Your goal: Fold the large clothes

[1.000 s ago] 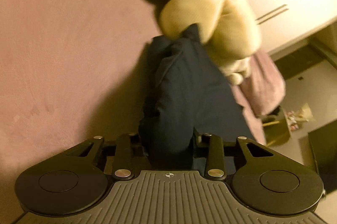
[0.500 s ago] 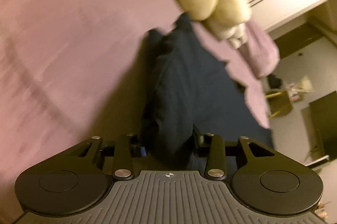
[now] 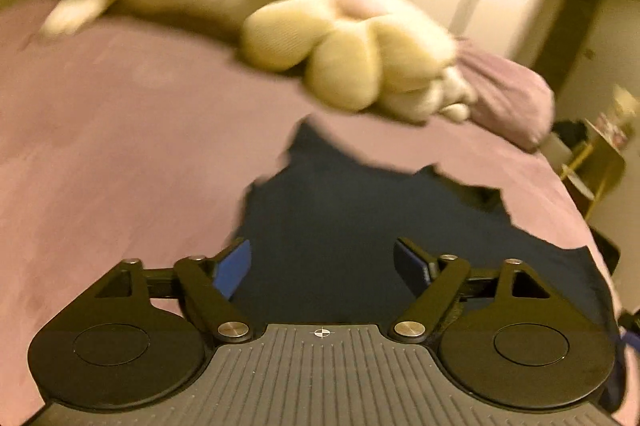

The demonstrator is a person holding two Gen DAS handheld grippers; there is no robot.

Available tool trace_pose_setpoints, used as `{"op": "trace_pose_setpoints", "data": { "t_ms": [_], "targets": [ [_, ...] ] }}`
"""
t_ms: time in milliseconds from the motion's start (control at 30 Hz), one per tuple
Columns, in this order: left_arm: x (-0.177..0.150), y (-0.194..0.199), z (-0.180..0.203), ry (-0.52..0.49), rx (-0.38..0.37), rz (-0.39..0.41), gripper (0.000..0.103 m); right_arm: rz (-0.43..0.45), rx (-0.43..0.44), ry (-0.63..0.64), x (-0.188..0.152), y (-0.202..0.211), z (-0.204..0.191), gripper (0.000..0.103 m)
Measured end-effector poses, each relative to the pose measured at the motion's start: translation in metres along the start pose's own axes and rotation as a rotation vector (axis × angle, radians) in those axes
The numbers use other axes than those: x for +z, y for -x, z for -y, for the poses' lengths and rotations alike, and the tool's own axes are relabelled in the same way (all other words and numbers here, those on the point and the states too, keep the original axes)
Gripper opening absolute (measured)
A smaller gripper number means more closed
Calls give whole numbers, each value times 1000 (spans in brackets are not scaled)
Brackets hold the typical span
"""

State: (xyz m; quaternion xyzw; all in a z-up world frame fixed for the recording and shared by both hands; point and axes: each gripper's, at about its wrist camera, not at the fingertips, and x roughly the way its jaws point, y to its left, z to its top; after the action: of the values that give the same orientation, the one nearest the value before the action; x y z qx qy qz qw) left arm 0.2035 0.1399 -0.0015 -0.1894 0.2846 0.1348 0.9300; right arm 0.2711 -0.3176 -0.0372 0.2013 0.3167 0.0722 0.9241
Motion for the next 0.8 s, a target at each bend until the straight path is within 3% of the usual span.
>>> {"op": "trace_pose_setpoints", "data": {
  "t_ms": [33,67,133,200,333,400,467,500,600,733,800],
  "targets": [
    [5,-12,14,-29,4,16,89,-2,9,38,0,-13,-13,66],
    [8,-20,24,-41,2,22,90,5,9,86,0,-26,-25,53],
    [13,-46,43,-60,-23,14,93,62,-27,170,2,-54,-52,40],
    [15,-68,60,-91,-24,1,94,110,-47,255,2,-82,-73,37],
    [-2,-107,72,-266,98,44,94,7,-38,249,6,-134,-94,25],
    [-20,-125,62,-323,193,61,97,-40,-12,265,-1,-157,-104,24],
    [-38,-131,42,-266,174,98,98,-69,10,351,-21,-174,-113,24],
    [-38,-130,41,-255,177,109,99,-44,-4,421,-36,-178,-119,24],
    [-30,-126,54,-315,213,91,99,8,-51,530,-56,-180,-131,24],
    [-5,-120,51,-324,212,92,100,-18,-27,476,-39,-174,-121,22],
    [8,-126,46,-338,250,123,101,14,-84,473,-20,-165,-112,22]
  ]
}}
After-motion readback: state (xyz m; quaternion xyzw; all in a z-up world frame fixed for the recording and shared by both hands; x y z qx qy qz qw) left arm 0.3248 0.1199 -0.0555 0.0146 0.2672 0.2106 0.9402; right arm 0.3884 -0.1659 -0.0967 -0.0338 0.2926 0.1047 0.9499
